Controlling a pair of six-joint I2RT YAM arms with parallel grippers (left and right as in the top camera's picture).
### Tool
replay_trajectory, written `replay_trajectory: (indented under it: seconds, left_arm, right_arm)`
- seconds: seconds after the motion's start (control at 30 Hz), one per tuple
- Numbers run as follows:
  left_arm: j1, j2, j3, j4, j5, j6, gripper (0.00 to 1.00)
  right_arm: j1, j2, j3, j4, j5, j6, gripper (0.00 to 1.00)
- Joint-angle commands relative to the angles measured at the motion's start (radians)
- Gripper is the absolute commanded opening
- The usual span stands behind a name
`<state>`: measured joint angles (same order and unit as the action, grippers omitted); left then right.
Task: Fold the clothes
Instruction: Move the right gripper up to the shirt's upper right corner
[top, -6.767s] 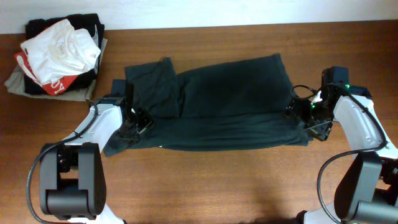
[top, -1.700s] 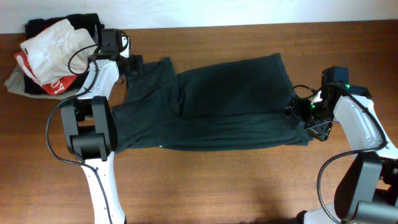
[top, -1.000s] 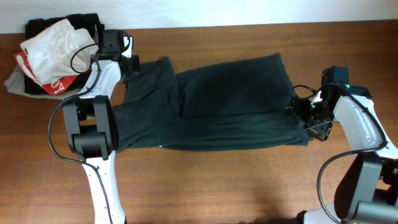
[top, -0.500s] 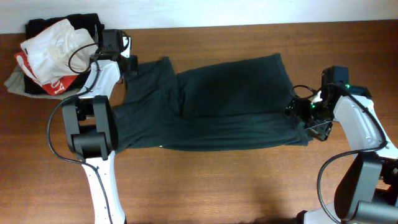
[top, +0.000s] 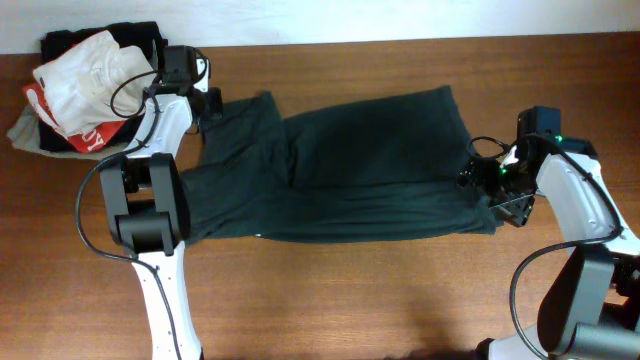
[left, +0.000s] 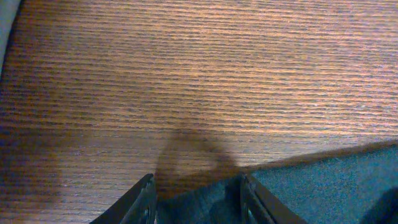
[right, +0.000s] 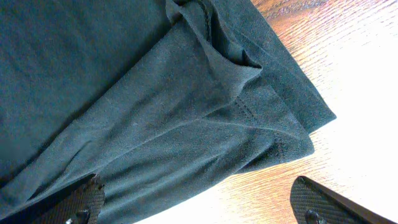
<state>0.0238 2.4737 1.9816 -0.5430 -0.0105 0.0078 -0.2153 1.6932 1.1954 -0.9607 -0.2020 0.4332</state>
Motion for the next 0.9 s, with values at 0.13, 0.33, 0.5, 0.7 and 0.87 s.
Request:
replay_trajectory:
  seconds: [0.13, 0.33, 0.5, 0.7, 0.87]
  left_arm:
    - [0.010, 0.100, -0.036, -0.041, -0.027, 0.004, 0.19]
    - [0.010, 0.100, -0.036, -0.039, -0.031, 0.004, 0.07]
    - [0.010, 0.100, -0.036, -0.037, -0.031, 0.004, 0.01]
    - [0.010, 0.100, -0.036, -0.037, -0.030, 0.004, 0.01]
    - [0.010, 0.100, -0.036, -0.037, -0.031, 0.004, 0.03]
  right_arm:
    - [-0.001, -0.014, 0.015, 0.068, -0.073, 0.019, 0.99]
    - [0.000, -0.014, 0.047, 0.292, -0.180, -0.048, 0.99]
    - [0.038, 0.023, 0.244, 0.362, -0.026, -0.155, 0.99]
    - [0.099, 0.253, 0.599, 0.303, 0.188, -0.331, 0.84]
    - [0.118, 0.501, 0.806, 0.208, 0.188, -0.352, 0.86]
